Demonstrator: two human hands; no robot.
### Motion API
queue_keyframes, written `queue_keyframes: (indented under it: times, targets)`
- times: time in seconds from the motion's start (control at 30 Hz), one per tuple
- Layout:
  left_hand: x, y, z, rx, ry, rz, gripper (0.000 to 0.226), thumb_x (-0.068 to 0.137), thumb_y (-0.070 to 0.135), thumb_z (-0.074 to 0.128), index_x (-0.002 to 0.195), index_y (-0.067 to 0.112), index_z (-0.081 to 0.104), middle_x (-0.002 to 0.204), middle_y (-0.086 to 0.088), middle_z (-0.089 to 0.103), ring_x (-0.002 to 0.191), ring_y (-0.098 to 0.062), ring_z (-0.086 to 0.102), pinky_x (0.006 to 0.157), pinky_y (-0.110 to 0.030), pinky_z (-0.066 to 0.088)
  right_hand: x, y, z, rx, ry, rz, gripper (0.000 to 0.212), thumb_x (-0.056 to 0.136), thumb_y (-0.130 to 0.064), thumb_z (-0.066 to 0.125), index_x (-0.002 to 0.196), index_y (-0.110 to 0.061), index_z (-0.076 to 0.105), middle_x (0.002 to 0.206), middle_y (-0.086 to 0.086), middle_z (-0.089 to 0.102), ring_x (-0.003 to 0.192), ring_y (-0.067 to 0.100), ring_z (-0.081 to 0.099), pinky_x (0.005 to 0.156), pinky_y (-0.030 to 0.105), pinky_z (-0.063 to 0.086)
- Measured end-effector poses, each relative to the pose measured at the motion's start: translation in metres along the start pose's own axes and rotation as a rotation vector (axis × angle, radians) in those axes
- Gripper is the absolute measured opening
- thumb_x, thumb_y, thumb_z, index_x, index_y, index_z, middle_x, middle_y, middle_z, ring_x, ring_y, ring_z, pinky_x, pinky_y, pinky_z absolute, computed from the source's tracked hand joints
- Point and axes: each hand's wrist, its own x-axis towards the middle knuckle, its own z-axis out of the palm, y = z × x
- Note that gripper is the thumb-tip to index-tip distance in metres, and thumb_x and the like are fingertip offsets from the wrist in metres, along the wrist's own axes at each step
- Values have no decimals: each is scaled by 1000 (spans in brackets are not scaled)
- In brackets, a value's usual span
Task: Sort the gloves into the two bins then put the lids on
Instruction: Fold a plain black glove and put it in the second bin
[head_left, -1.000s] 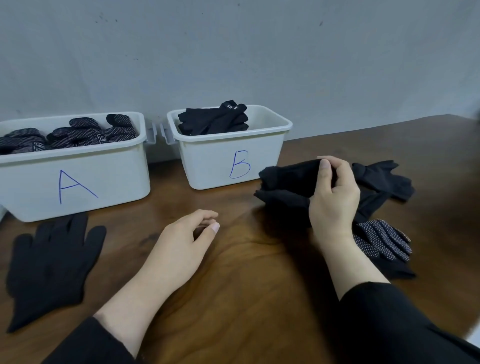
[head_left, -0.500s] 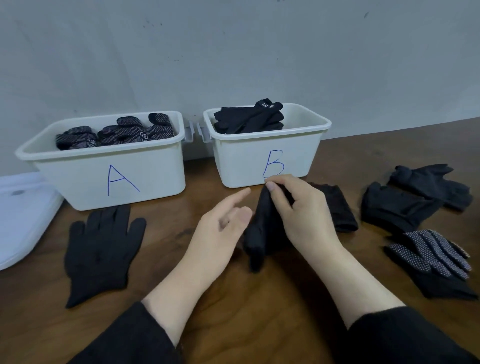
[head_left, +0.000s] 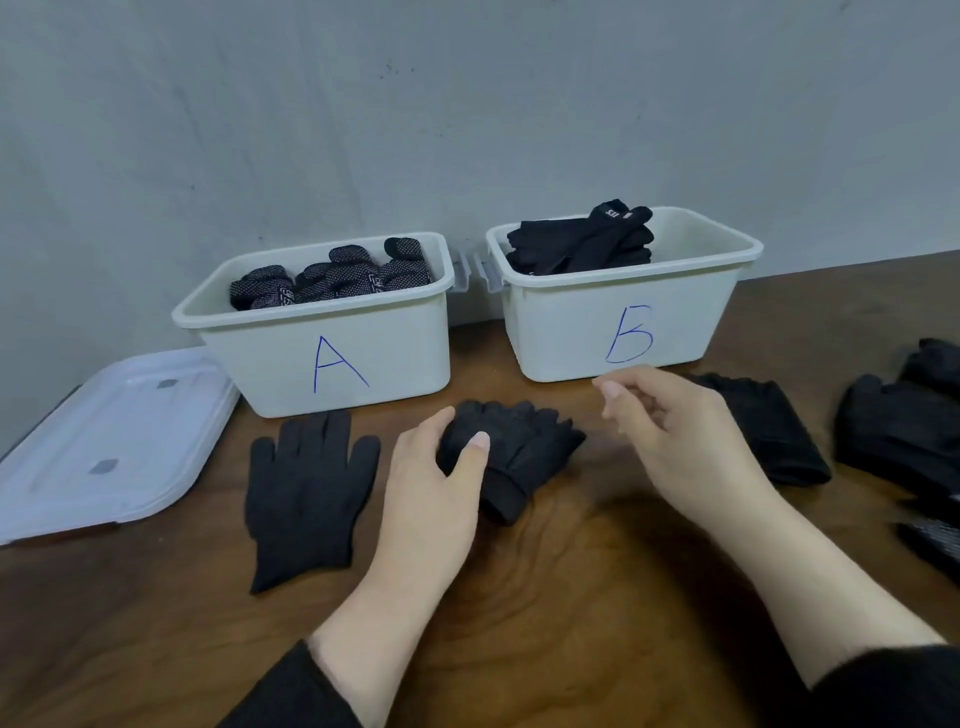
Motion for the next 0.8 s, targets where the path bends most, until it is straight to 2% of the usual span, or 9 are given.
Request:
queue_keyframes:
  times: [0.1, 0.2, 0.3, 0.4, 0.5, 0.57, 0.67, 0.73, 0.8]
  targets:
    - [-1, -7, -18, 245, -4, 187, 32, 97, 36, 56, 128, 36, 54, 131, 19, 43, 121, -2, 47, 105, -27, 42, -5, -4, 8, -154, -318, -8, 18, 100, -46, 51, 100, -40, 67, 86, -20, 68, 84, -3, 62, 76, 21, 52]
    - [-3, -10, -32, 405, -144, 316, 29, 95, 42, 55, 123, 36, 62, 130, 25, 44, 120, 4, 44, 102, -16, 37, -8, -8, 13, -191, -412, -19, 19, 100, -47, 52, 105, -40, 69, 95, -22, 68, 90, -4, 62, 83, 24, 54]
    - [-3, -12, -36, 518, -355, 418, 33, 93, 49, 58, 123, 38, 66, 127, 30, 49, 121, 10, 41, 96, -1, 26, -8, -9, 14, -221, -414, -37, 23, 101, -47, 52, 114, -38, 69, 105, -20, 66, 97, -2, 59, 87, 23, 51]
    - [0, -17, -31, 598, -384, 496, 37, 94, 47, 59, 129, 38, 63, 133, 28, 49, 119, 13, 36, 93, 5, 18, -9, -7, 12, -216, -415, -23, 25, 101, -46, 52, 117, -37, 69, 107, -21, 67, 97, -1, 59, 88, 23, 51]
    - [-1, -18, -20, 649, -361, 575, 31, 93, 34, 67, 123, 31, 70, 129, 16, 60, 118, -2, 50, 97, -9, 27, -8, -7, 10, -217, -412, -35, 26, 101, -46, 52, 119, -36, 68, 110, -19, 67, 99, 0, 60, 89, 25, 52]
    - [-1, -20, -11, 668, -333, 590, 25, 86, 25, 76, 111, 26, 77, 116, 9, 70, 105, -15, 63, 90, -23, 41, -8, -6, 8, -213, -407, -31, 25, 102, -45, 52, 119, -36, 68, 110, -20, 67, 99, -1, 59, 88, 23, 51]
    - [-3, -17, 0, 682, -289, 588, 21, 78, 20, 84, 99, 22, 80, 101, 4, 74, 89, -20, 68, 78, -25, 45, -7, -2, 2, -187, -341, -7, 23, 101, -43, 54, 118, -36, 69, 108, -22, 68, 98, -5, 60, 89, 21, 51]
    - [-5, -13, 3, 672, -295, 585, 23, 83, 24, 79, 106, 21, 78, 105, 3, 73, 94, -21, 66, 83, -25, 44, -5, 2, -4, -173, -265, 24, 22, 99, -43, 56, 116, -36, 69, 106, -22, 68, 97, -6, 59, 89, 21, 51]
    - [-9, -12, 2, 654, -305, 586, 32, 91, 32, 70, 122, 21, 71, 120, 5, 68, 110, -18, 61, 94, -23, 39, -3, 8, -13, -202, -153, 66, 21, 98, -42, 59, 114, -33, 69, 104, -20, 65, 95, -1, 59, 86, 23, 49]
